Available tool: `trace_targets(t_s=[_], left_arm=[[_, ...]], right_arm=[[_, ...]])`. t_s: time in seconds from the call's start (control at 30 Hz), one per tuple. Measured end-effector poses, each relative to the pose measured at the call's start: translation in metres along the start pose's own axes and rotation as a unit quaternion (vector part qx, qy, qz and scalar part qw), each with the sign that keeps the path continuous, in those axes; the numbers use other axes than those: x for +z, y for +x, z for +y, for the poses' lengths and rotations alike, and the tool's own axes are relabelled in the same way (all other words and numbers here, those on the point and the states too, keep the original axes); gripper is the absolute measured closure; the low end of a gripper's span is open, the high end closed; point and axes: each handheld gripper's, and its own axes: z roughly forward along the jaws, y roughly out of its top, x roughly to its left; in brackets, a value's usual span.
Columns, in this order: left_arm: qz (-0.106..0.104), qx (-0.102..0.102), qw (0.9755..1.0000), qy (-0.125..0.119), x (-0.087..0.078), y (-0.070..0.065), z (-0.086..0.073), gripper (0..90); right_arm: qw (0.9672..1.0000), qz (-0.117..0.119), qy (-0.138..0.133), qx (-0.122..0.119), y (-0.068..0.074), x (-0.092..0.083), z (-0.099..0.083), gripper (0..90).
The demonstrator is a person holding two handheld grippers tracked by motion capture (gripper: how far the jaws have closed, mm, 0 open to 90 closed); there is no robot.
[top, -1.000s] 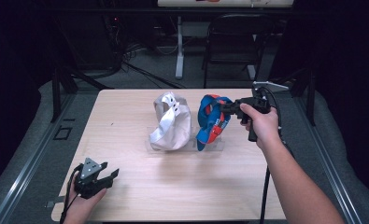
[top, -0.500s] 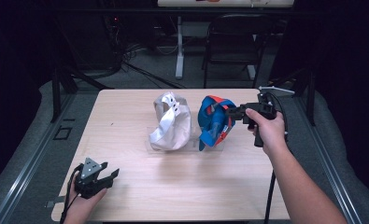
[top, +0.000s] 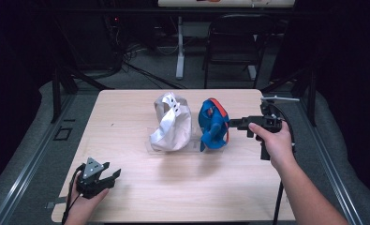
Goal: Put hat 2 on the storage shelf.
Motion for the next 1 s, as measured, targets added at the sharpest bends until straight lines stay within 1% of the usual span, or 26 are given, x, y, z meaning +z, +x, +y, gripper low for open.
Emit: trace_targets(t_s=[0.03, 0.07, 0.13, 0.17, 0.2, 0.27, 0.3, 0.33, 0.37, 0.47, 0.5, 0.53, 0.6, 0.7, 0.73, 0.77, 0.8, 0.9, 1.0], left_arm=[[0.0, 0.0, 1.0, 0.0, 0.0, 0.0, 0.0, 45.9], [-0.001, 0.001, 1.0, 0.006, 0.0, 0.0, 0.001, 45.9], [-0.001, 0.001, 1.0, 0.003, 0.001, 0.0, 0.0, 45.9], [-0.002, 0.001, 1.0, 0.002, 0.001, 0.0, 0.0, 45.9], [-0.002, 0.002, 1.0, 0.003, 0.001, 0.001, 0.0, 45.9], [-0.002, -0.001, 1.0, 0.003, 0.002, 0.0, 0.0, 45.9], [-0.002, -0.001, 1.0, 0.003, 0.002, 0.0, 0.0, 45.9], [-0.003, 0.002, 1.0, 0.003, 0.002, 0.0, 0.0, 45.9], [-0.002, 0.001, 1.0, 0.002, 0.001, 0.0, 0.0, 45.9], [-0.003, 0.001, 1.0, 0.004, 0.001, 0.0, 0.0, 45.9], [-0.003, 0.001, 1.0, 0.004, 0.001, 0.0, 0.0, 45.9], [-0.003, 0.0, 1.0, 0.002, 0.002, 0.0, 0.0, 45.9], [-0.003, 0.001, 1.0, 0.003, 0.002, 0.0, 0.0, 45.9], [-0.004, 0.001, 1.0, 0.007, 0.002, -0.001, 0.0, 45.9], [-0.004, 0.001, 1.0, 0.008, 0.002, -0.001, 0.0, 45.9], [-0.004, 0.001, 1.0, 0.008, 0.002, -0.001, 0.0, 45.9], [-0.003, 0.0, 1.0, 0.004, 0.003, -0.001, -0.001, 45.9], [-0.004, 0.002, 1.0, 0.005, 0.003, -0.002, -0.001, 45.9], [-0.008, 0.003, 1.0, 0.004, 0.005, -0.004, -0.001, 46.0]], right_arm=[[1.0, 0.0, 0.0, 0.0, 0.0, 0.0, 0.0, 47.8], [1.0, 0.0, 0.001, -0.006, -0.002, 0.001, -0.007, 47.3], [0.9998, -0.005, 0.002, -0.019, -0.003, 0.001, -0.015, 46.4], [0.9998, -0.005, 0.002, -0.019, -0.003, 0.001, -0.015, 46.4], [0.9993, -0.011, 0.004, -0.036, -0.006, 0.002, -0.024, 45.9], [0.9989, -0.015, 0.003, -0.044, -0.007, 0.002, -0.032, 45.9], [0.9989, -0.015, 0.003, -0.044, -0.007, 0.002, -0.032, 45.9], [0.9983, -0.016, 0.001, -0.057, -0.009, 0.003, -0.042, 45.5], [0.9981, -0.015, -0.001, -0.06, -0.011, 0.003, -0.046, 45.4], [0.9981, -0.007, -0.002, -0.062, -0.017, 0.004, -0.061, 45.0], [0.9981, -0.007, -0.002, -0.062, -0.017, 0.004, -0.061, 45.0], [0.9982, -0.006, -0.001, -0.06, -0.019, 0.005, -0.065, 45.0], [0.9979, -0.012, -0.009, -0.062, -0.025, 0.007, -0.081, 44.7], [0.9973, -0.017, -0.014, -0.07, -0.031, 0.008, -0.095, 44.6], [0.9973, -0.016, -0.016, -0.07, -0.033, 0.009, -0.101, 44.6], [0.9973, -0.016, -0.016, -0.07, -0.033, 0.009, -0.101, 44.6], [0.9974, -0.016, -0.025, -0.066, -0.038, 0.012, -0.111, 44.5], [0.9972, -0.02, -0.029, -0.066, -0.046, 0.016, -0.126, 44.5], [0.9961, -0.035, -0.035, -0.073, -0.053, 0.02, -0.137, 44.5]])
